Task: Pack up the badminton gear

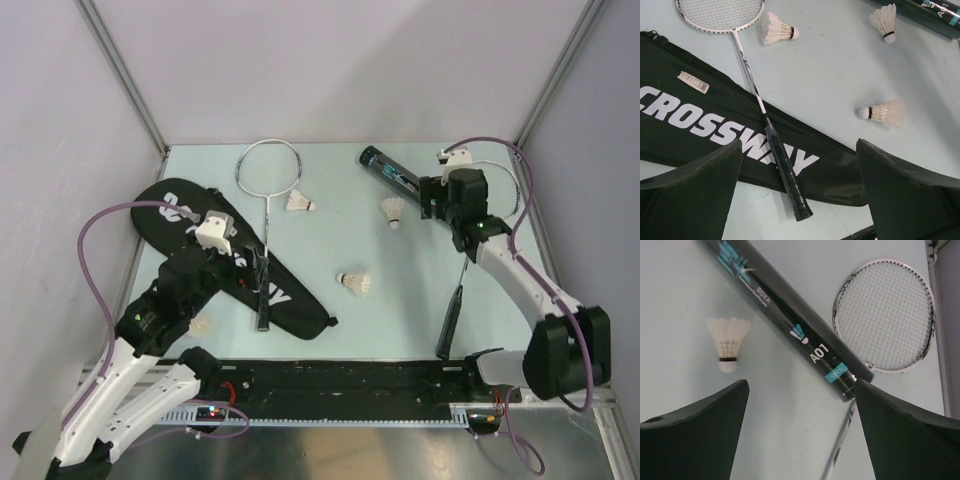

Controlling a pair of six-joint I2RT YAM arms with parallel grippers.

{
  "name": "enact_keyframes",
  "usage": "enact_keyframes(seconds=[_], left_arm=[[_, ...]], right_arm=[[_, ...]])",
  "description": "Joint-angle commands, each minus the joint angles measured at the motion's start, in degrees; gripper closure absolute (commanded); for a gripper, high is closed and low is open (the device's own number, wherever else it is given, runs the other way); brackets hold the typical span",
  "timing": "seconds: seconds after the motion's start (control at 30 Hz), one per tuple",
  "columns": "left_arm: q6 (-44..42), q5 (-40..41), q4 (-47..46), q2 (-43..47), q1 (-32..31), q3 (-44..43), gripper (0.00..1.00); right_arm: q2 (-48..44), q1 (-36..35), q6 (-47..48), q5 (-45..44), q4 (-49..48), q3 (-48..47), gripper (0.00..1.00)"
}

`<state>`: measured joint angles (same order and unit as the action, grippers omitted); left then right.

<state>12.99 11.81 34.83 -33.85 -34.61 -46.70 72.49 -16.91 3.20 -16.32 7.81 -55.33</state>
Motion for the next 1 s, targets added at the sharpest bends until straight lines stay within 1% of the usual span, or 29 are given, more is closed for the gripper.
enact_keyframes(seconds=[0.0, 0.03, 0.1, 0.33, 0.47, 0.73, 0.9, 0.97], left_arm=[[-0.52, -1.16, -2.06, -0.21, -0.10, 0.07, 0.02], [-0.43, -1.87, -2.10, -0.41, -0.10, 0.14, 0.02], [-0.36, -2.87, -2.15, -0.76, -0.10, 0.21, 0.02], [-0.42, -3.33, -2.14, -0.75, -0.18, 0.28, 0.02], [-0.43, -3.32, -2.22, -0.89, -0.17, 0.22, 0.02], [-0.79, -2.93, -2.22, -1.08, -0.16, 0.33, 0.02], [-1.05, -1.46, -2.51, -0.14, -0.04, 0.73, 0.02], [-1.18, -1.45, -2.58, -0.38, -0.07, 0.75, 0.02]], right_arm=[[5.52, 3.76, 9.64, 11.29, 1.69, -6.20, 0.08], [7.52, 4.10, 11.61, 13.45, 3.31, -6.94, 0.08], [11.01, 4.34, 16.37, 14.77, 4.39, -7.74, 0.07], [22.97, 5.39, 26.74, 8.23, 5.60, -12.49, 0.04], [28.04, 6.47, 30.11, 6.70, 7.39, -16.39, 0.03], [36.93, 7.12, 34.37, 4.83, 7.32, -21.34, 0.03], [40.88, 7.55, 36.70, 3.51, 6.26, -23.78, 0.04], [42.16, 7.97, 37.21, 4.28, 6.85, -24.83, 0.05]])
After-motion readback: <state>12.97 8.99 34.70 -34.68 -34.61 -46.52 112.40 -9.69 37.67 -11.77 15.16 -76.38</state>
